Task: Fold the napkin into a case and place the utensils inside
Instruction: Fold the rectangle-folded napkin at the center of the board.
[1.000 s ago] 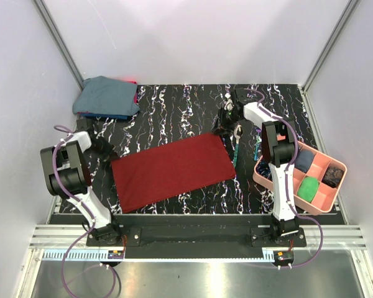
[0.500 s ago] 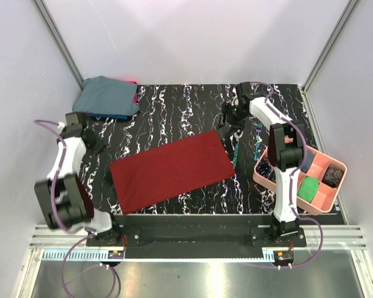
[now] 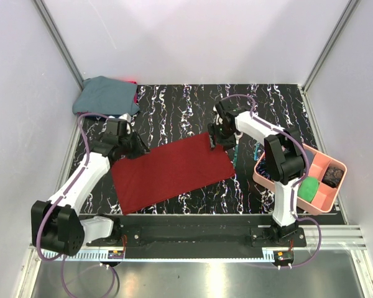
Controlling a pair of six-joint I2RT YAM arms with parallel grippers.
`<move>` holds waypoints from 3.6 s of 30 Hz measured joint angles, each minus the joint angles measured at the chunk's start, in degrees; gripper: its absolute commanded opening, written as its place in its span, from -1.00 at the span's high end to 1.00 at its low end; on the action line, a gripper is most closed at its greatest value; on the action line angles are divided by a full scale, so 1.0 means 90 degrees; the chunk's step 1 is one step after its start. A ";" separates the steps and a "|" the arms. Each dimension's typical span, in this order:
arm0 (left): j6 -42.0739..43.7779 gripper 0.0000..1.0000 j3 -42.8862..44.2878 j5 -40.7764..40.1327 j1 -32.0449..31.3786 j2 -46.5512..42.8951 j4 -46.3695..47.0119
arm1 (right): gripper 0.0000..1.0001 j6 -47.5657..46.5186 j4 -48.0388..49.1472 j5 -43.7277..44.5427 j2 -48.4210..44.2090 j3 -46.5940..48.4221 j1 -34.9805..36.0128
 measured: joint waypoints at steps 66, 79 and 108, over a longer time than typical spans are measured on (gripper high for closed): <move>-0.1681 0.67 0.0510 0.1005 -0.1763 0.3674 0.2346 | 1.00 0.1316 0.0697 -0.0799 -0.1540 -0.0675 0.0687; -0.1168 0.69 -0.1428 0.0590 -0.0602 0.1392 0.1620 | 1.00 0.1792 0.0865 -0.1129 -0.1770 -0.0758 0.1112; -0.0928 0.78 -0.2008 0.0119 -0.0005 0.0486 0.1185 | 1.00 0.3577 0.2225 -0.1358 -0.0129 -0.0114 0.2361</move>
